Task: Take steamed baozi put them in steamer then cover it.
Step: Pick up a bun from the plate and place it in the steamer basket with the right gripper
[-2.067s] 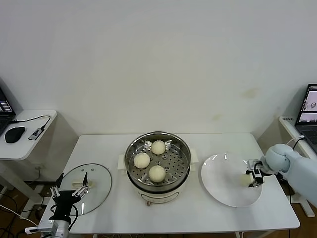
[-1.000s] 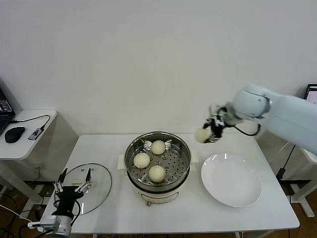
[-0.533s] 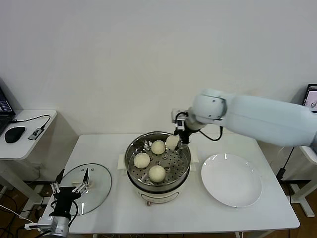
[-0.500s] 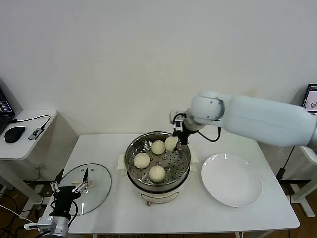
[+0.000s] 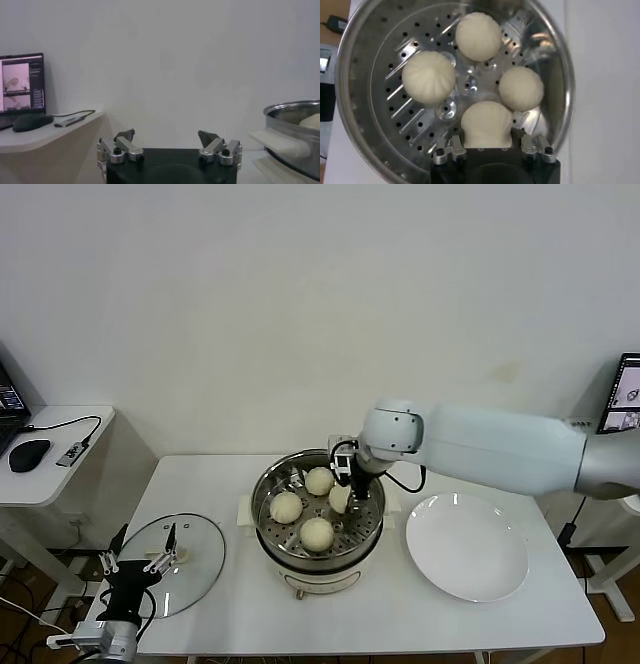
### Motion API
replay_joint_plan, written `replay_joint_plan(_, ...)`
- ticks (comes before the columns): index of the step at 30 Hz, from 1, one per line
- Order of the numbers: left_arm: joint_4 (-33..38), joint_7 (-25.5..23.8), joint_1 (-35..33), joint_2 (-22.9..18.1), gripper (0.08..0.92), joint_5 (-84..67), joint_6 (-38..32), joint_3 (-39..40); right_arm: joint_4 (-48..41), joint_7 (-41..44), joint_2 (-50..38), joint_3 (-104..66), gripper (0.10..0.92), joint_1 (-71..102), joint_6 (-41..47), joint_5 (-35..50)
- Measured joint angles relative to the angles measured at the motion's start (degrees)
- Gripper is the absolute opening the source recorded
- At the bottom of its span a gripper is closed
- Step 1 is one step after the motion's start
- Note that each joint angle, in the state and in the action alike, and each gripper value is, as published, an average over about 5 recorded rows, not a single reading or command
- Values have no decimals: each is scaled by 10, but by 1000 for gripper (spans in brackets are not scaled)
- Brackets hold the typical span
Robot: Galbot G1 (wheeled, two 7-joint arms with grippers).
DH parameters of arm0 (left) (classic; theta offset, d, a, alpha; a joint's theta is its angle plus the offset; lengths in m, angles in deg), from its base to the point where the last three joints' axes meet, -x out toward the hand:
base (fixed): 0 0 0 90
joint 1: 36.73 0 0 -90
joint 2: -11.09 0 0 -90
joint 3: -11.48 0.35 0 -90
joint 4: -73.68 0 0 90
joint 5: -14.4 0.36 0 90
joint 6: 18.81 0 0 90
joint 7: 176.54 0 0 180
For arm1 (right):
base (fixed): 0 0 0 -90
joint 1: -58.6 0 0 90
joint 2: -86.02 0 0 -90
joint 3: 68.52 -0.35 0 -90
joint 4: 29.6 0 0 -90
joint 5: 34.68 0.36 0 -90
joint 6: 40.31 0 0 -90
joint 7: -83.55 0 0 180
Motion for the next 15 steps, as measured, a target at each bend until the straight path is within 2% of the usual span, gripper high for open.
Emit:
replay_joint_plan(4, 4, 1, -2, -2, 823, 1, -3, -3, -3, -3, 3, 2, 614, 7, 1, -5)
replay_joint_plan(11, 3, 1, -5, -2, 823, 2, -7, -7, -3, -4, 1, -4, 793, 9, 3, -16)
replay_joint_plan(15, 3, 1, -6, -2, 823, 2, -8, -8, 4, -2, -7, -12, 819, 6, 4, -21)
